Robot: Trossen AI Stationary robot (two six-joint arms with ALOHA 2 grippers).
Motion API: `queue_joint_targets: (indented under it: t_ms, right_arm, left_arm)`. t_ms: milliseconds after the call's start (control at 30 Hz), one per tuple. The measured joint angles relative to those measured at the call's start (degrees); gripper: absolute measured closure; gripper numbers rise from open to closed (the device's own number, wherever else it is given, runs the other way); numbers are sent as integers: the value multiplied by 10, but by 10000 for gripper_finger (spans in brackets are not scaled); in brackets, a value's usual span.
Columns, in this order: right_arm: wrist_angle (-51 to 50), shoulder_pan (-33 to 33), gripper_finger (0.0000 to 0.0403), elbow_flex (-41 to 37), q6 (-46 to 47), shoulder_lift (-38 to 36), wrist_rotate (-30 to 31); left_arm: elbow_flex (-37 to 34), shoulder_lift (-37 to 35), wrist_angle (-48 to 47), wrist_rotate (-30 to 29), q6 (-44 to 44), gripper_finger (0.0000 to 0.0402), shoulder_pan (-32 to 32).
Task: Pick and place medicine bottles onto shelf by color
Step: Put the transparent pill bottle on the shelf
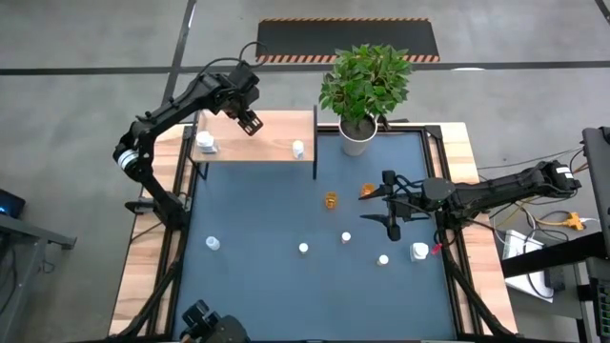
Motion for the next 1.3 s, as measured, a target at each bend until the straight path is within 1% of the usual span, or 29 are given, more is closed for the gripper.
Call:
queue_joint_targets:
  t_ms: [200, 300, 400, 467, 600, 700, 933, 1133, 1300]
  right_arm:
    - [0, 0, 188, 0, 0, 0, 0]
    - [0, 0, 188, 0, 0, 0, 0]
    - [1, 0, 188, 0, -1, 0, 0]
    - [1, 0, 188, 0, -1, 0, 0]
    - [2, 0, 188, 0, -1, 0, 0]
    - [2, 0, 188, 0, 0, 0, 0]
    - [-1, 0, 188, 0, 2, 0, 0]
    - [-1, 0, 188, 0, 2, 0, 0]
    - [-2, 0, 188, 0, 3, 0, 0]
  left_arm:
    - [14, -21, -40, 0, -5, 218, -2]
    - [14, -40, -58, 1, -37, 218, -15]
    - [12, -64, -60, 14, -84, 218, -42]
    - [12, -78, -59, 26, -96, 218, -72]
    - [11, -98, -38, 30, -130, 218, -156]
    - [6, -110, -12, 29, -158, 218, -232]
    - [-2, -107, 8, 29, -246, 218, -416]
    - [-31, -90, 7, 29, -366, 218, -549]
    - [-82, -79, 7, 30, -494, 218, -631]
